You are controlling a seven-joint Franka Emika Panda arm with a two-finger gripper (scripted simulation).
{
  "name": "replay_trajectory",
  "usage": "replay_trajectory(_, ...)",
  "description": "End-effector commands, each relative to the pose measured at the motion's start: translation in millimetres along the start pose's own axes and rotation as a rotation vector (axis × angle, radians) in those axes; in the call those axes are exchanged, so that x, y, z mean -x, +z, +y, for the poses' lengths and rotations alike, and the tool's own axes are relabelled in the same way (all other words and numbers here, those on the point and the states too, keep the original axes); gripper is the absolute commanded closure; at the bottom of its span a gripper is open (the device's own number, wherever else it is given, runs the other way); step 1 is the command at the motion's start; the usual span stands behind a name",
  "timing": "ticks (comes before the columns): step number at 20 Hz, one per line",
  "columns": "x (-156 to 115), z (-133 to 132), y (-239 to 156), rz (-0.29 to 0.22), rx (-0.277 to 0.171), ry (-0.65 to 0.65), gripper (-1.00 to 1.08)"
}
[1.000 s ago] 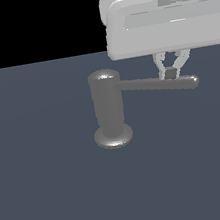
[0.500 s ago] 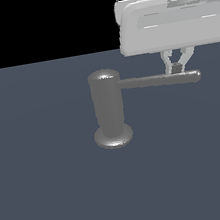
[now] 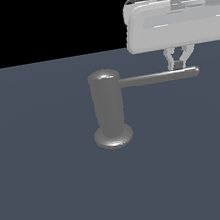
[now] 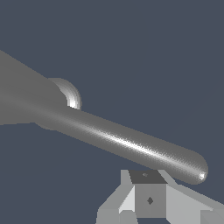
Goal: Turn on the faucet by rotating a designated handle.
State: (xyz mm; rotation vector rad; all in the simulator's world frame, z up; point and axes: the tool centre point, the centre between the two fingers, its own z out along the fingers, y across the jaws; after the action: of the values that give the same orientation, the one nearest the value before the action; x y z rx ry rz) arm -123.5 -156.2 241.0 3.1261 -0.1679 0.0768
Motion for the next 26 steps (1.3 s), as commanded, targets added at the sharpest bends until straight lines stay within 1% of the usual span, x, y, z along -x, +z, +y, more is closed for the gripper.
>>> replay_trajectory(1, 3, 12, 15, -0.034, -0.004, 0.017, 1.08)
replay_trajectory(14, -29, 41, 23, -0.049, -0.007, 0.023, 1.08)
replay_trajectory(15, -29, 41, 23, -0.049, -0.007, 0.023, 1.08)
replay_trajectory(16, -44, 14, 2, -0.003, -0.005, -0.030, 1.08)
replay_trajectory(26, -75, 13, 8, -0.013, -0.005, -0.019, 1.08)
